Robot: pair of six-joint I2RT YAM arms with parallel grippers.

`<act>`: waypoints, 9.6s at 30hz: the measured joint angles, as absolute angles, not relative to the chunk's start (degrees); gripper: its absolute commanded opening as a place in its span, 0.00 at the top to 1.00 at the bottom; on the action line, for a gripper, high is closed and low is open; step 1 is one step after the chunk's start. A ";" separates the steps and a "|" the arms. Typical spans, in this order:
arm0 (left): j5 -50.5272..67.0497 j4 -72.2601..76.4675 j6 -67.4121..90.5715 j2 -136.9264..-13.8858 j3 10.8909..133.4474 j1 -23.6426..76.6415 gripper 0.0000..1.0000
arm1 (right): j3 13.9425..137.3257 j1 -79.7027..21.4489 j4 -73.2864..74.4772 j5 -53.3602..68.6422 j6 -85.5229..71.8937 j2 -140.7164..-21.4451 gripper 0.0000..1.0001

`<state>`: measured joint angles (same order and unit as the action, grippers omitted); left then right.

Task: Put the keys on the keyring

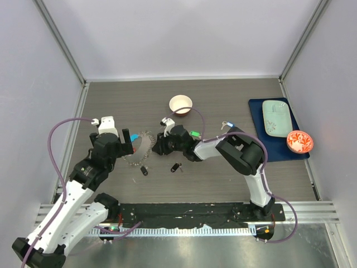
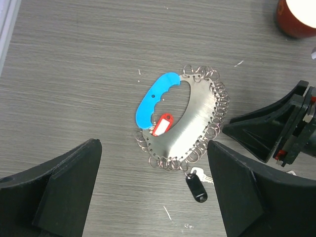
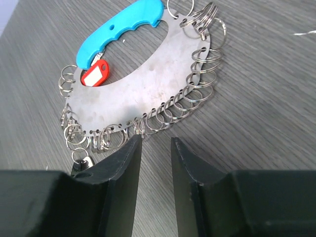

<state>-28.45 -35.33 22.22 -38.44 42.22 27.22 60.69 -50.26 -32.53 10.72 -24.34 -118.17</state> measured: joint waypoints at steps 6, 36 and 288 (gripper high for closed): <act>-26.55 -35.31 22.17 -39.53 42.17 26.39 0.07 | 60.69 -49.41 -36.16 15.42 -28.21 -120.31 0.67; -21.34 -34.04 22.09 -40.38 42.17 23.40 0.07 | 63.44 -49.45 -38.96 17.72 -31.44 -124.03 0.79; -3.22 -55.07 9.89 -65.63 61.43 26.57 1.00 | 38.85 -48.84 -40.75 27.07 -12.45 -78.28 0.57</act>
